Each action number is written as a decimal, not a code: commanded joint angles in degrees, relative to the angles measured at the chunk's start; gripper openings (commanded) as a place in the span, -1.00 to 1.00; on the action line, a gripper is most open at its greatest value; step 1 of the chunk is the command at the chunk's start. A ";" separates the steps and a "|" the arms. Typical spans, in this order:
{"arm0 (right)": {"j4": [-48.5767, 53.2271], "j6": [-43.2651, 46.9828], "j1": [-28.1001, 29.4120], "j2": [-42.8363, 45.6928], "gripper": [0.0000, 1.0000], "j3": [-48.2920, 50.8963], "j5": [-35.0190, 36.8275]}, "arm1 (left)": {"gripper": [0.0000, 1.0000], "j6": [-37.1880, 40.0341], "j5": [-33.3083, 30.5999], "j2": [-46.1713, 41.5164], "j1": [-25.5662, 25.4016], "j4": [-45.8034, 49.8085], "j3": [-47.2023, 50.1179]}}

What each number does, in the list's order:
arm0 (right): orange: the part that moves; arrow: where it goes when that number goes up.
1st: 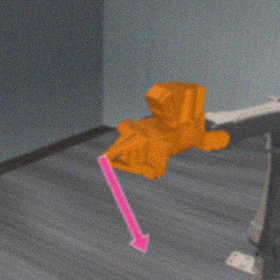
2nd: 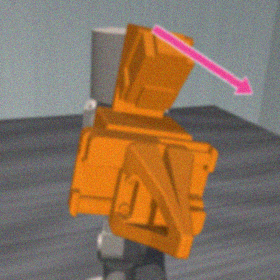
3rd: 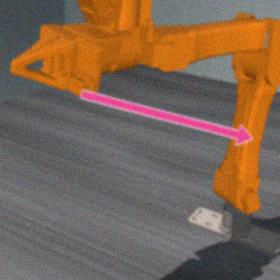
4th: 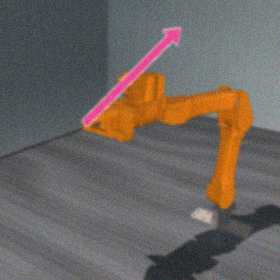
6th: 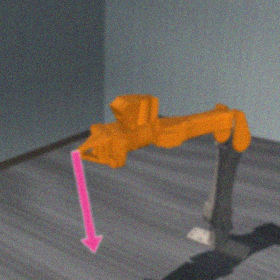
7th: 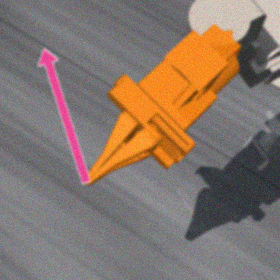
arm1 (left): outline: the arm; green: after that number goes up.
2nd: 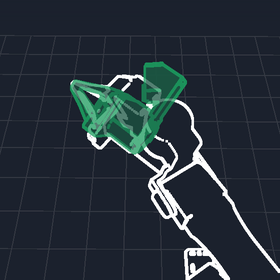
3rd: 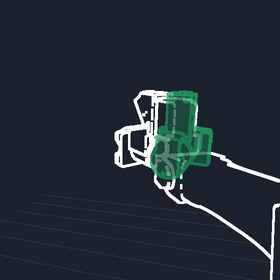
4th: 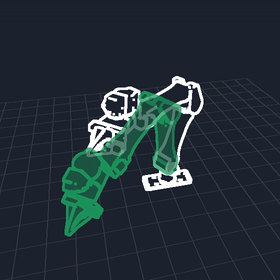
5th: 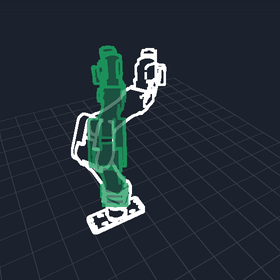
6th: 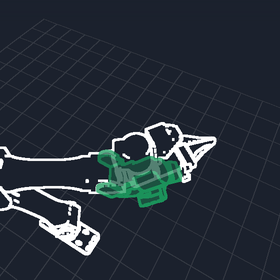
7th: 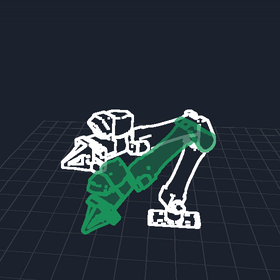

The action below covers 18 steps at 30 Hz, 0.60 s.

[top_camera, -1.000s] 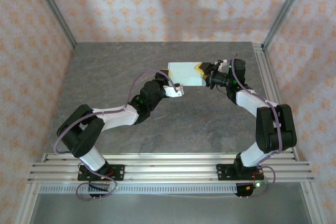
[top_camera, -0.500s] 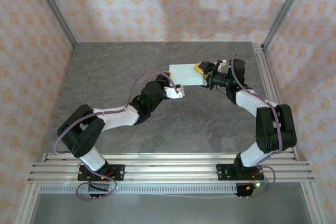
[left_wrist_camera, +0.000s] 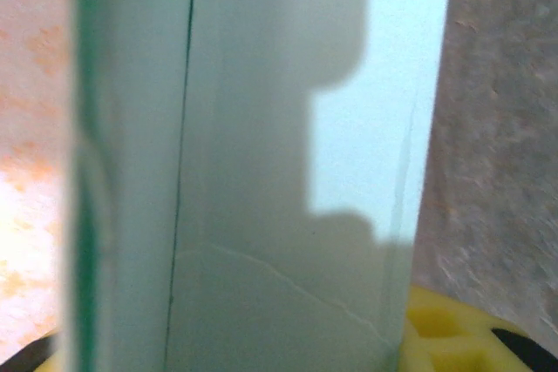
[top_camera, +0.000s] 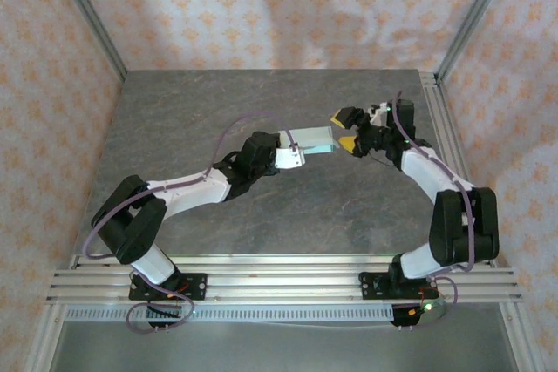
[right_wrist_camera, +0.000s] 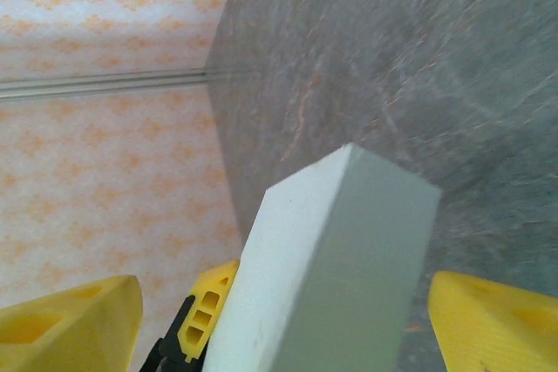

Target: Fold the paper box

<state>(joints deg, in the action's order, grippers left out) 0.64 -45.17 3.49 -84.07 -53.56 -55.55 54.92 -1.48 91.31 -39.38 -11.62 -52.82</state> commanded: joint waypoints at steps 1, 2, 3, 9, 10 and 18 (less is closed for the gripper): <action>14.44 15.02 -3.36 3.99 0.70 -3.65 4.61 | -0.36 -7.64 1.53 -2.81 0.88 12.70 -3.11; 17.61 18.93 -3.86 5.03 0.70 -4.50 6.04 | -0.36 -9.31 1.46 -3.25 1.11 14.81 -3.65; 20.22 22.38 -4.00 5.86 0.70 -5.35 7.38 | -0.36 -10.64 2.07 -3.56 1.43 16.82 -4.14; 31.05 39.37 -3.37 9.88 0.69 -10.01 11.35 | -0.35 -18.38 8.97 -5.61 3.89 29.05 -6.93; 32.06 42.01 -2.65 10.82 0.69 -10.40 12.52 | -0.35 -19.22 10.98 -5.41 4.41 31.79 -7.77; 38.63 63.32 9.09 13.66 0.69 -11.98 23.48 | -0.37 -24.84 16.00 -3.72 7.13 40.97 -9.64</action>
<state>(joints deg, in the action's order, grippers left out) 34.87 6.44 9.61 -71.66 -64.25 -38.09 33.61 10.66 87.53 -32.84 23.55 -61.45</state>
